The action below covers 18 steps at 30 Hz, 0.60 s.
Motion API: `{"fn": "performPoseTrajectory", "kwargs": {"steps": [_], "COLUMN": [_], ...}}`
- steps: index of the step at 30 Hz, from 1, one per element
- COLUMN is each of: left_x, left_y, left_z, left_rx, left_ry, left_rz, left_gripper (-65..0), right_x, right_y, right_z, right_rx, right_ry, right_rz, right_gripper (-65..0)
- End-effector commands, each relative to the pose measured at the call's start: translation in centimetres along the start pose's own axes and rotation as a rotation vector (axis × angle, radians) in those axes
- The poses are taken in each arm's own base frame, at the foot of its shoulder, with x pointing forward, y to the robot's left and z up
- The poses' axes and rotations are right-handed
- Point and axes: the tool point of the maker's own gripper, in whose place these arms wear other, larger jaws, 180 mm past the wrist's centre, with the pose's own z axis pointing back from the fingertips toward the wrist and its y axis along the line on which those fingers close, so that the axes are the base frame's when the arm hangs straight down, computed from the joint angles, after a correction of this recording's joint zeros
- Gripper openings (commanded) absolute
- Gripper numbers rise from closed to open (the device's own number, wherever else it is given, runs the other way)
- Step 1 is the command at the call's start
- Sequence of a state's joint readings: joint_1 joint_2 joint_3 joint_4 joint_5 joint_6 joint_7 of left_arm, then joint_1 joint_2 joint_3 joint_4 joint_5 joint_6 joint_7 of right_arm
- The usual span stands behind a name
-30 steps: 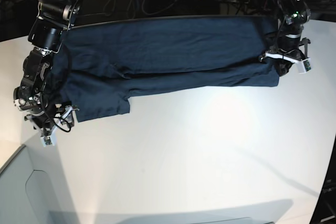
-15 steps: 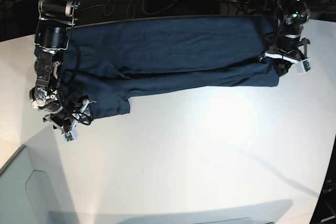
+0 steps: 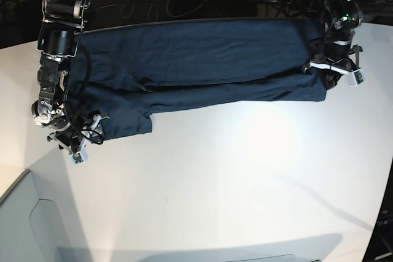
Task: Fold the T-shirt properly
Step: 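Adjust the right gripper's grip on the folded corner, left holding, then pull the folded shirt edge toward the arms with both grippers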
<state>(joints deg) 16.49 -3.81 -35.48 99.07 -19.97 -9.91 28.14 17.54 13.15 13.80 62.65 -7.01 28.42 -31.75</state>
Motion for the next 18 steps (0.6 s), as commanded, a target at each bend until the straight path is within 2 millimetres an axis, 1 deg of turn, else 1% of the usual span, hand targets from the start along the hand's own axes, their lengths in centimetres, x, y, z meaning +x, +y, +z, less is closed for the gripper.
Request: {"fn": "performPoseTrajectory", "kwargs": {"steps": [1, 8, 14, 18], "left_x": [1.5, 1.5, 1.5, 1.5], "left_y": [0.0, 0.0, 0.0, 0.0], "left_z": [0.2, 0.2, 0.2, 0.2], "left_rx": [-0.005, -0.006, -0.006, -0.006], "left_ry": [-0.049, -0.049, -0.049, -0.051], "left_rz": [-0.008, -0.006, -0.006, -0.006], "left_gripper": [-65.0, -65.0, -65.0, -65.0], "right_x": [2.3, 2.1, -0.4, -0.7], "right_y": [-0.9, -0.7, -0.1, 0.0], "right_z": [0.5, 0.5, -0.4, -0.5], "right_rx": [-0.016, -0.013, 0.013, 0.016], "right_ry": [-0.063, -0.059, -0.001, 0.004], "right_rz": [0.008, 0.007, -0.022, -0.027], "right_gripper": [-27.5, -27.7, -28.1, -28.4]}}
